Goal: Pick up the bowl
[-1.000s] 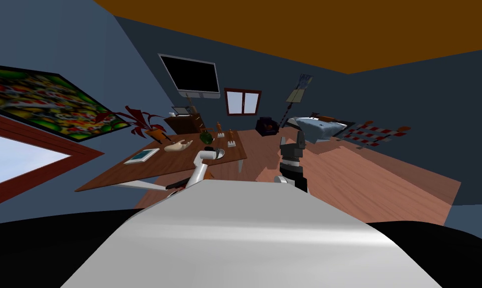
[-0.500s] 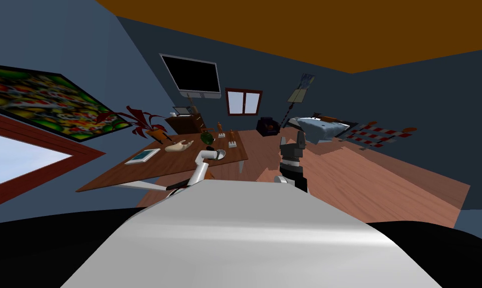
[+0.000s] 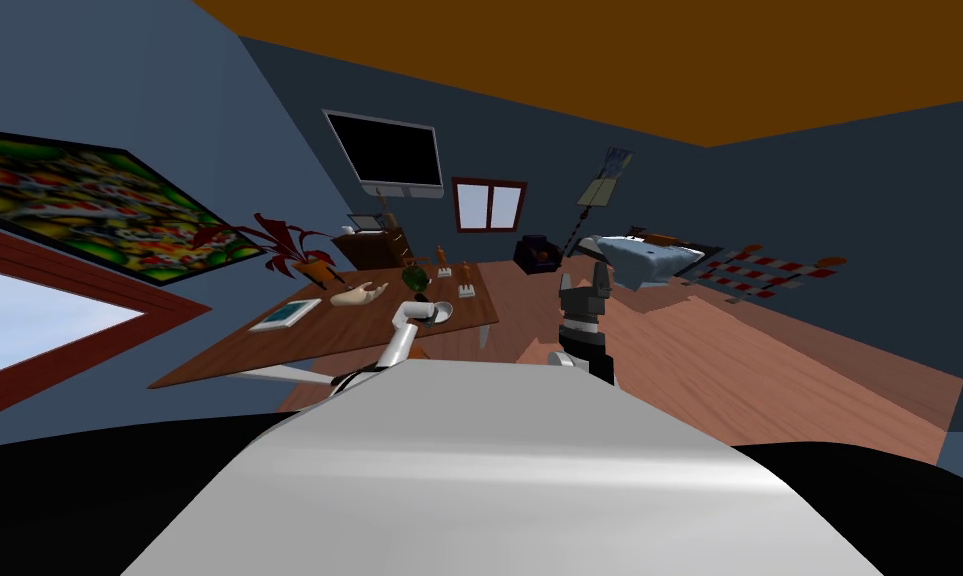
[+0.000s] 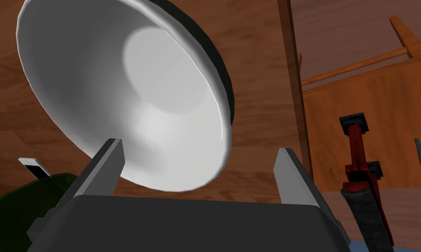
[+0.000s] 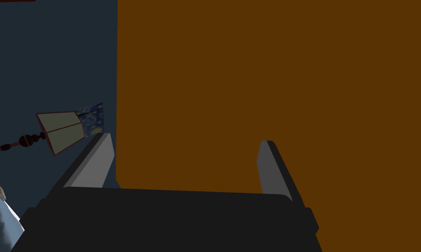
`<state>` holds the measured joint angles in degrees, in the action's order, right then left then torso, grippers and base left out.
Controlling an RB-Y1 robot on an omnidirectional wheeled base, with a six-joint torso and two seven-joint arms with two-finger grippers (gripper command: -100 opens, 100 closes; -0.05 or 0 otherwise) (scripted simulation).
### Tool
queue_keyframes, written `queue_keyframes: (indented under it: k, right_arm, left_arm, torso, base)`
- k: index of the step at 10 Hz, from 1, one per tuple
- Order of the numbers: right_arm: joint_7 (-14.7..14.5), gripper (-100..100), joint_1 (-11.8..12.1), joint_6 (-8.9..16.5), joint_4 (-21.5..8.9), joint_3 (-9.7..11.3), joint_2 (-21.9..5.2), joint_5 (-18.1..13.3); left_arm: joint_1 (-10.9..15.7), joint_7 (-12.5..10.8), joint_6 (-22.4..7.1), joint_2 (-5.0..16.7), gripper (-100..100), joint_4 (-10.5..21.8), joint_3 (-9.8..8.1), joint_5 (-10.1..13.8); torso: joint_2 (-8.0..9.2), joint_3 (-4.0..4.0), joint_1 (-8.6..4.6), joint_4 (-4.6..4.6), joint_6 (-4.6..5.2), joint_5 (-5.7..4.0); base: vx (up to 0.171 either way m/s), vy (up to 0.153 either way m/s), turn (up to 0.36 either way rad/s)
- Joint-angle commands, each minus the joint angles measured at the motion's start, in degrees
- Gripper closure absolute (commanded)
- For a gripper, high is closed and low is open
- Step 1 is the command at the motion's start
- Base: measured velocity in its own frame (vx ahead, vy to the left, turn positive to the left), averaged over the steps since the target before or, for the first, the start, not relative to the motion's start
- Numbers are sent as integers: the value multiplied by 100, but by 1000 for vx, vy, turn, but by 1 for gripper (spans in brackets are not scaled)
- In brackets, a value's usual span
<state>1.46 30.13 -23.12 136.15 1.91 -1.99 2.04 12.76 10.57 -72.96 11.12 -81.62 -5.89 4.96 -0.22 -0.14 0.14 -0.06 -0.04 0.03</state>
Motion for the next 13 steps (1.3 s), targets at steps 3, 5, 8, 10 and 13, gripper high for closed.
queue_keyframes:
  k: [3, 5, 8, 10, 13]
  right_arm:
    - [0, 0, -1, 0, 0, 0, 0, 0]
    - [0, 0, -1, 0, 0, 0, 0, 0]
    - [0, 0, -1, 0, 0, 0, 0, 0]
    - [0, 0, -1, 0, 0, 0, 0, 0]
    - [0, 0, -1, 0, 0, 0, 0, 0]
  left_arm:
    - [6, 16, -112, -5, 0, 71, -2, -9]
    - [-10, -5, 133, -26, -100, 293, 23, -33]
    - [-10, -19, 299, -42, -100, 469, 41, -51]
    - [-8, -23, 325, -43, 100, 484, 43, -53]
    - [-8, -17, 322, -42, 100, 485, 46, -55]
  torso:
    - [14, 8, -7, 3, 1, -1]
    - [18, 11, -10, 5, 1, -2]
    - [14, 9, -9, 4, 1, -2]
    - [23, 14, -13, 6, 1, -3]
    - [24, 15, -12, 7, -1, -2]
  base:
    - [21, 14, 2]
    - [23, 10, -13]
    - [23, 8, -9]
    - [0, 0, 0]
    - [1, 0, -4]
